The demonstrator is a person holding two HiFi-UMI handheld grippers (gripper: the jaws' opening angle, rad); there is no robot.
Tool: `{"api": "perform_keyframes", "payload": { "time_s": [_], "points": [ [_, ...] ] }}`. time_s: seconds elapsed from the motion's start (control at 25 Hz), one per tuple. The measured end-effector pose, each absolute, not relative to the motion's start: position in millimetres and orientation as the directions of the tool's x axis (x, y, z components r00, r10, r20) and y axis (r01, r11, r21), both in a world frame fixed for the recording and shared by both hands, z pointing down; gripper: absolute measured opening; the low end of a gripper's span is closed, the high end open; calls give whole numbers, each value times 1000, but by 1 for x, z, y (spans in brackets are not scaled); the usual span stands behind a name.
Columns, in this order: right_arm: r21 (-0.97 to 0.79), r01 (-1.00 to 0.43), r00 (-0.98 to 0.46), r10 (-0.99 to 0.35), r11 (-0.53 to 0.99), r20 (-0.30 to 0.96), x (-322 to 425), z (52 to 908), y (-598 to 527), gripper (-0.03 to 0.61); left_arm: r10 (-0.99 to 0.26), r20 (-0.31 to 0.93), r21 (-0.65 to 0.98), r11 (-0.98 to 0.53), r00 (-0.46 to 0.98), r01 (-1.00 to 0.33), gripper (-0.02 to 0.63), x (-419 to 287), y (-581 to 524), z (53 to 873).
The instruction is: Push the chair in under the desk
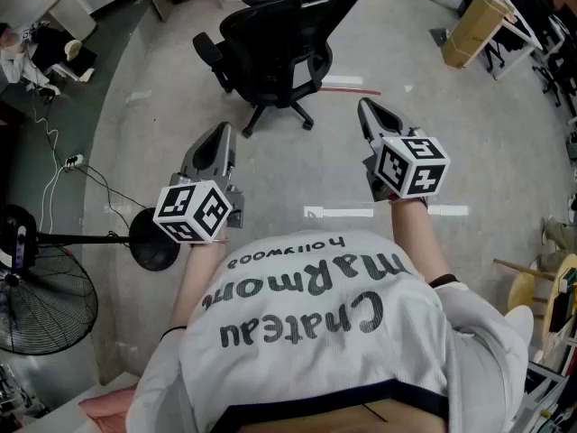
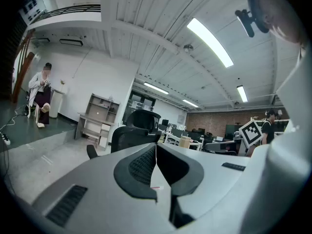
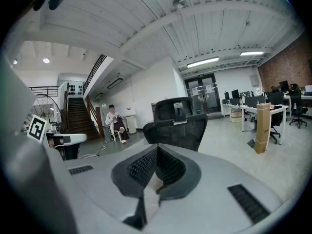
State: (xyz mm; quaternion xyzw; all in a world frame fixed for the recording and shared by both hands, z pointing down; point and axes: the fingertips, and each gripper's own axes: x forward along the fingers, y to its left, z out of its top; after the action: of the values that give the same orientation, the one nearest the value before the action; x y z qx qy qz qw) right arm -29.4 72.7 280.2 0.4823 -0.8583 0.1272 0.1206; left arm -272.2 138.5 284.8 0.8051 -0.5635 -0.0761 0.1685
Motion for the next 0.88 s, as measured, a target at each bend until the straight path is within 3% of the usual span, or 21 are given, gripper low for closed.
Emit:
{"api": "perform_keyframes", "payload": {
  "time_s": [0.56, 0.88],
  "points": [
    [-92, -855, -511, -798, 510, 321, -9, 285, 49, 8, -937, 77, 364, -291, 340, -885, 17, -257, 117, 296],
    [-212, -838, -544, -795, 502, 269, 38, 296, 14, 8, -958, 82, 339, -231, 274, -912, 17, -254, 88, 305]
  ]
}}
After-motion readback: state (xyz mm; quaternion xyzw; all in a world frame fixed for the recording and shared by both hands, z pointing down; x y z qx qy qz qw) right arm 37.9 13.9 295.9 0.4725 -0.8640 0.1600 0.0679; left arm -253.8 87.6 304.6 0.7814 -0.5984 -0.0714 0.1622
